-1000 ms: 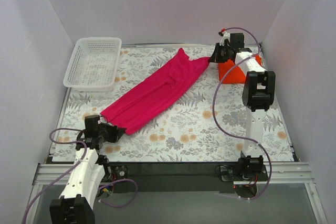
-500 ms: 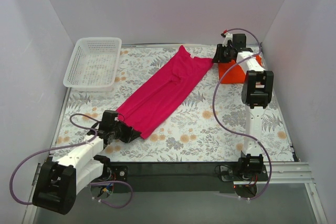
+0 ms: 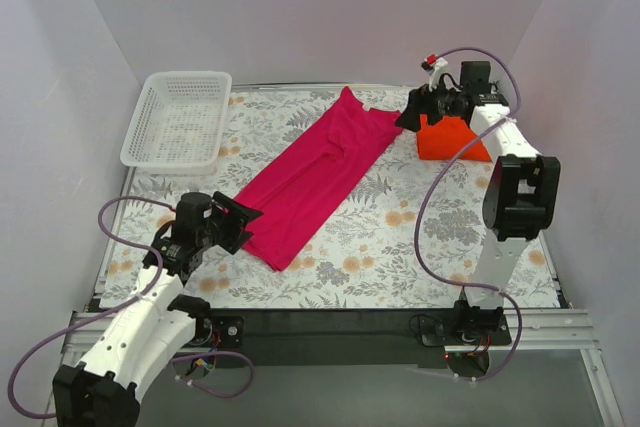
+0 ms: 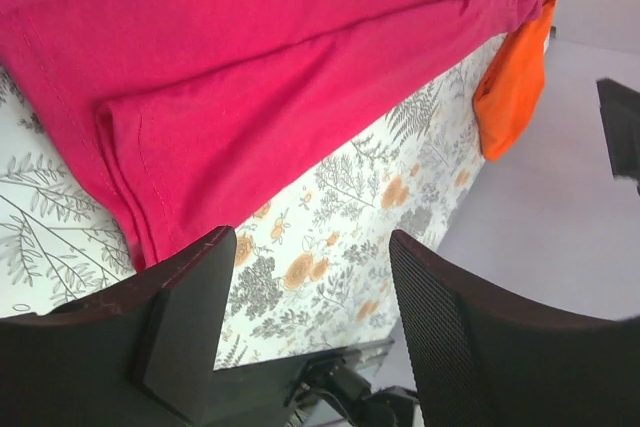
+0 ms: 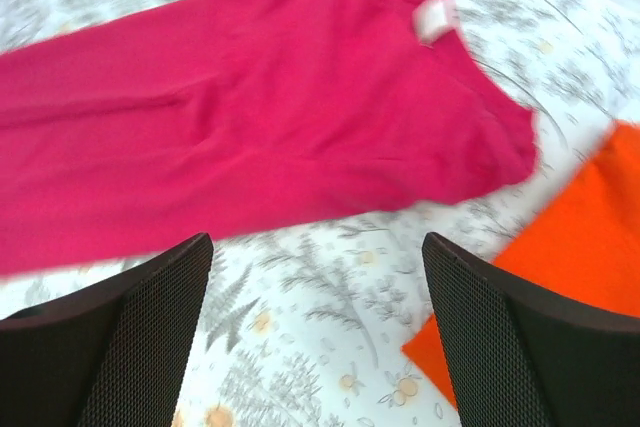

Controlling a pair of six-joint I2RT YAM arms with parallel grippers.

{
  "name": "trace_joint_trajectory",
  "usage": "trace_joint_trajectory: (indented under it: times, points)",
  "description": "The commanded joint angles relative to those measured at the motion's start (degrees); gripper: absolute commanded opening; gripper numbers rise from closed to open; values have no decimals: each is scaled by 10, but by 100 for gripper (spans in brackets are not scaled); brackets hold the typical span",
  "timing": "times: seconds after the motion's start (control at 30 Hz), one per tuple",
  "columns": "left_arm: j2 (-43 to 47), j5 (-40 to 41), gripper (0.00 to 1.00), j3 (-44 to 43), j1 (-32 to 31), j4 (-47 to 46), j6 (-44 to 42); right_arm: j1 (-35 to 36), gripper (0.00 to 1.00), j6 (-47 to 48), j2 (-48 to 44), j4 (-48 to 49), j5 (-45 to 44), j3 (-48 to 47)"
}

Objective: Fold and stack the t-shirts
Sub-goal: Fold the tshirt

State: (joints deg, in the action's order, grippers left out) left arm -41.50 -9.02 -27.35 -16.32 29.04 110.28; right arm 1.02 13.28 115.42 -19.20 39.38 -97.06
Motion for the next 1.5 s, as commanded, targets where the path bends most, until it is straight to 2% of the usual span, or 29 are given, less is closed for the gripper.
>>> trace_joint_trajectory:
  times: [0.0, 0.03, 0.07, 0.1, 0.13, 0.2, 0.23, 0.27, 0.3, 0.33, 0.37, 0.43, 0.47, 0.6, 0.73, 0.87, 1.23, 1.47]
  points:
    - [-1, 72, 59, -44, 0, 59, -58, 26, 77, 179, -71, -68, 166, 76]
    - [-3, 83, 61, -52, 0, 59, -70, 38, 76, 226, -82, -99, 189, 112]
    - [-12, 132, 64, -55, 0, 58, -78, 71, 75, 276, -101, -131, 205, 134]
    - [-18, 151, 70, -59, 0, 57, -88, 93, 74, 379, -113, -193, 218, 157]
    - [-25, 172, 73, -60, 2, 53, -90, 118, 73, 411, -138, -208, 217, 214]
    - [-60, 202, 77, -60, 12, 45, -92, 206, 70, 459, -164, -203, 176, 264]
    - [-76, 203, 77, -61, 32, 39, -94, 238, 69, 454, -175, -189, 159, 286]
    - [-106, 192, 79, -66, 47, 34, -94, 302, 63, 428, -191, -163, 141, 317]
    - [-123, 183, 79, -67, 65, 29, -96, 332, 61, 389, -198, -78, 79, 336]
    - [-137, 173, 78, -67, 104, 22, -98, 363, 61, 328, -205, -48, 45, 349]
    - [-147, 163, 78, -61, 124, 2, -102, 419, 63, 321, -213, -28, -8, 371]
    - [-180, 150, 75, -59, 162, -13, -103, 469, 65, 257, -214, 58, -79, 383]
    - [-191, 147, 74, -61, 186, -27, -106, 506, 68, 246, -208, 70, -107, 382]
    - [-217, 146, 72, -67, 207, -45, -110, 560, 72, 164, -165, 124, -220, 343]
    - [-232, 175, 69, -76, 224, -17, -110, 594, 73, 101, -115, 144, -284, 304]
    - [-227, 192, 68, -76, 242, 15, -124, 623, 70, 69, -98, 147, -297, 284]
    - [-207, 171, 66, -89, 259, 29, -175, 679, 65, 43, -74, 133, -295, 259]
    - [-129, 197, 66, -116, 261, 73, -198, 702, 63, 25, -23, 110, -311, 216]
